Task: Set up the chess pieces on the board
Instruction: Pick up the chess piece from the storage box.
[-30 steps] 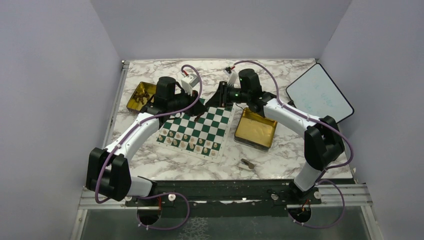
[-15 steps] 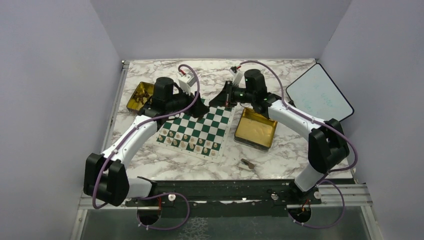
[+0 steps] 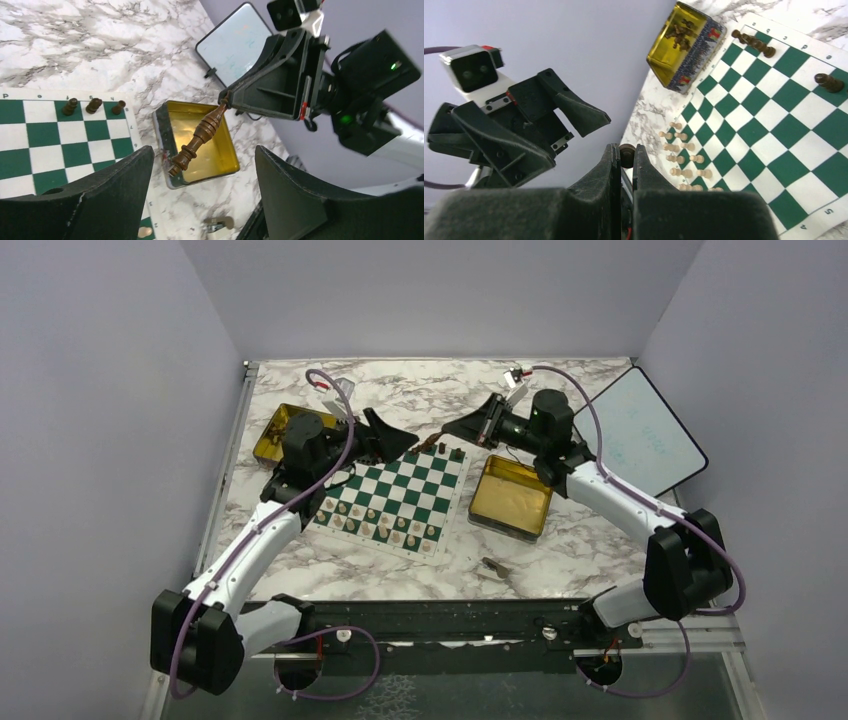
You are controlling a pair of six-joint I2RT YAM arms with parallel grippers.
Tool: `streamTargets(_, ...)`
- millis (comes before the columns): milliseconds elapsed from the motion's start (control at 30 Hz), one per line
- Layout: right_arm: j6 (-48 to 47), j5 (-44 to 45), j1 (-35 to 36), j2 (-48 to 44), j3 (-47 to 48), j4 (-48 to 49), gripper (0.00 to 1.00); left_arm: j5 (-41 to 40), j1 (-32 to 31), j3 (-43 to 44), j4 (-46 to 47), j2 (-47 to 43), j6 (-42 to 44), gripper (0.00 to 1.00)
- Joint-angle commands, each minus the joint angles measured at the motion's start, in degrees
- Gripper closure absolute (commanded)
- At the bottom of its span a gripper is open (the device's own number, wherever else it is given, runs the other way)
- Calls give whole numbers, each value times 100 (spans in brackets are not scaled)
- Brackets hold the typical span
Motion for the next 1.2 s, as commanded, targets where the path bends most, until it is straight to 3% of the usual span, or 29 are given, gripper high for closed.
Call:
streamTargets(0,800,121,-81,-329,-358,1207,99,-452,-12,-81,677,-319,-1153,25)
streamTargets(267,1547,197,-141,-611,-833,2127,99,-945,-12,-144,760,-631,-1927,29)
streamTargets(733,2313,311,-178,-678,-1080,3097,99,-583,-20,-508,1638,-337,-3355,42)
streamTargets(1167,2353,340,-180,-559,-1140,3123,99,-368,-168,-749,2454,-91,-4122,49)
